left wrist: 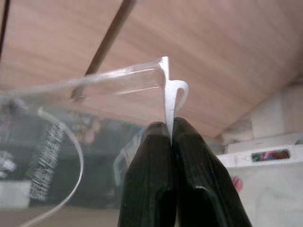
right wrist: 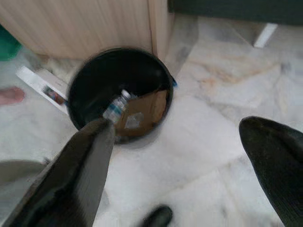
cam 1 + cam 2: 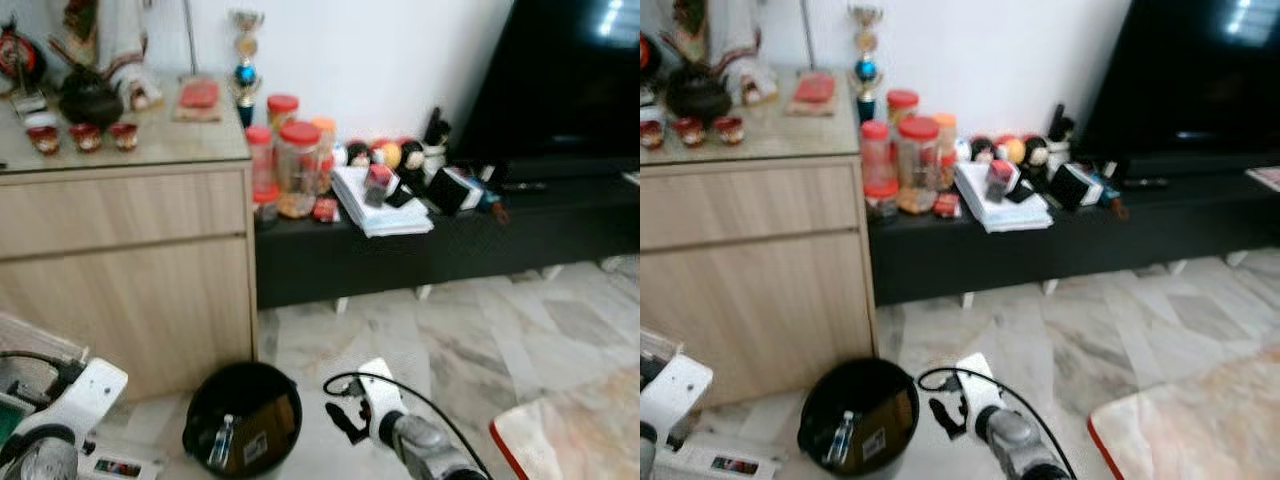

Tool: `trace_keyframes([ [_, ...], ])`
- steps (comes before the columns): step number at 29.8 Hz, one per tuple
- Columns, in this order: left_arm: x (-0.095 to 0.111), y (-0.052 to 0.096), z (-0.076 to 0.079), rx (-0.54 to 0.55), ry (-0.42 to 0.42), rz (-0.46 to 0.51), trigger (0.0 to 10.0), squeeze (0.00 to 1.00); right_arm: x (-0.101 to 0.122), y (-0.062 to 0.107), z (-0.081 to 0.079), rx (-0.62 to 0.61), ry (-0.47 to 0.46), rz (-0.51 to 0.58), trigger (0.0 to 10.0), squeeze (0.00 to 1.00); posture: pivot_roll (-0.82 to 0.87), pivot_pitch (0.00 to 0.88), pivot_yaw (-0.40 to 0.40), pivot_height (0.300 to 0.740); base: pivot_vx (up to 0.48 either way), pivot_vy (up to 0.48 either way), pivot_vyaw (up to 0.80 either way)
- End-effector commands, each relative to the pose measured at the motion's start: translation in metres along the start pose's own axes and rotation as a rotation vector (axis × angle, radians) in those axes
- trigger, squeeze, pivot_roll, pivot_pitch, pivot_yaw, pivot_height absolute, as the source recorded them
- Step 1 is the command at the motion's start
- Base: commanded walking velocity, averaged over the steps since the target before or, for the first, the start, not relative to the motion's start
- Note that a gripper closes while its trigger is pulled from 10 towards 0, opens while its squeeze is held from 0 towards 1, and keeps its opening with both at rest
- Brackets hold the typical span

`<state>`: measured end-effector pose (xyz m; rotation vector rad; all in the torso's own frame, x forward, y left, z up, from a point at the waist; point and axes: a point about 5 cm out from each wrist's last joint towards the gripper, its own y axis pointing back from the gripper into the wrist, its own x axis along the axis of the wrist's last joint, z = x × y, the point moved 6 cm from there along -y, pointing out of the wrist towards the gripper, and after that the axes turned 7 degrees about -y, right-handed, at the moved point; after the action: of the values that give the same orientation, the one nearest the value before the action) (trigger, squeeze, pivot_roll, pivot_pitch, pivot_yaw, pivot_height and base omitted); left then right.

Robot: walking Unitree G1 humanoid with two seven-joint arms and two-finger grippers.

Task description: Picking trash to rubbish bin

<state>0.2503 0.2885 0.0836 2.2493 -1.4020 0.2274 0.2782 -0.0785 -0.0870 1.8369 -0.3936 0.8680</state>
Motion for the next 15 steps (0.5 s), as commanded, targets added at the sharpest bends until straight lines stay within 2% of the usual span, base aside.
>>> trace_keyframes([
  [1, 0.084, -0.009, -0.035, 0.132, 0.072, 0.288, 10.0, 0.00, 0.021, -0.002, 0.003, -0.017, 0.007, 0.065, 10.0, 0.00, 0.18, 0.000, -0.105, 0.740, 0.000, 0.000, 0.00],
  [2, 0.084, -0.009, -0.035, 0.132, 0.072, 0.288, 10.0, 0.00, 0.021, -0.002, 0.003, -0.017, 0.007, 0.065, 10.0, 0.00, 0.18, 0.000, -0.105, 0.740, 0.000, 0.000, 0.00],
  [3, 0.095, -0.009, -0.035, 0.132, 0.114, 0.328, 10.0, 0.00, 0.024, -0.002, 0.003, -0.018, 0.005, 0.074, 10.0, 0.00, 0.18, 0.000, -0.105, 0.740, 0.000, 0.000, 0.00],
  [4, 0.116, -0.013, -0.035, 0.129, 0.192, 0.392, 10.0, 0.00, 0.030, -0.002, 0.003, -0.019, 0.005, 0.097, 10.0, 0.00, 0.17, 0.000, -0.103, 0.740, 0.000, 0.000, 0.00],
  [5, 0.116, -0.013, -0.035, 0.129, 0.192, 0.392, 10.0, 0.00, 0.030, -0.002, 0.003, -0.019, 0.005, 0.097, 10.0, 0.00, 0.17, 0.000, -0.103, 0.740, 0.000, 0.000, 0.00],
  [6, 0.137, -0.019, -0.028, 0.084, 0.329, 0.451, 10.0, 0.00, 0.037, -0.003, 0.003, -0.025, -0.003, 0.126, 10.0, 0.00, 0.16, 0.000, -0.104, 0.740, 0.000, 0.000, 0.00],
  [9, 0.153, -0.024, -0.016, 0.009, 0.449, 0.488, 10.0, 0.00, 0.045, -0.003, 0.003, -0.032, -0.013, 0.154, 10.0, 0.00, 0.16, 0.000, -0.098, 0.740, 0.000, 0.000, 0.00],
  [10, 0.159, -0.026, -0.009, -0.027, 0.475, 0.499, 10.0, 0.00, 0.048, -0.003, 0.003, -0.030, -0.014, 0.163, 10.0, 0.00, 0.15, 0.000, -0.100, 0.740, 0.000, 0.000, 0.00],
  [11, 0.159, -0.026, -0.009, -0.027, 0.475, 0.499, 10.0, 0.00, 0.048, -0.003, 0.003, -0.030, -0.014, 0.163, 10.0, 0.00, 0.15, 0.000, -0.100, 0.740, 0.000, 0.000, 0.00],
  [12, 0.175, -0.031, 0.009, -0.110, 0.555, 0.533, 10.0, 0.00, 0.056, -0.004, 0.000, -0.023, -0.007, 0.183, 10.0, 0.00, 0.14, 0.000, -0.101, 0.740, 0.000, 0.000, 0.00],
  [15, 0.192, -0.033, 0.029, -0.204, 0.666, 0.562, 10.0, 0.00, 0.064, -0.005, -0.001, -0.022, -0.003, 0.207, 10.0, 0.00, 0.15, 0.000, -0.104, 0.740, 0.000, 0.000, 0.00],
])
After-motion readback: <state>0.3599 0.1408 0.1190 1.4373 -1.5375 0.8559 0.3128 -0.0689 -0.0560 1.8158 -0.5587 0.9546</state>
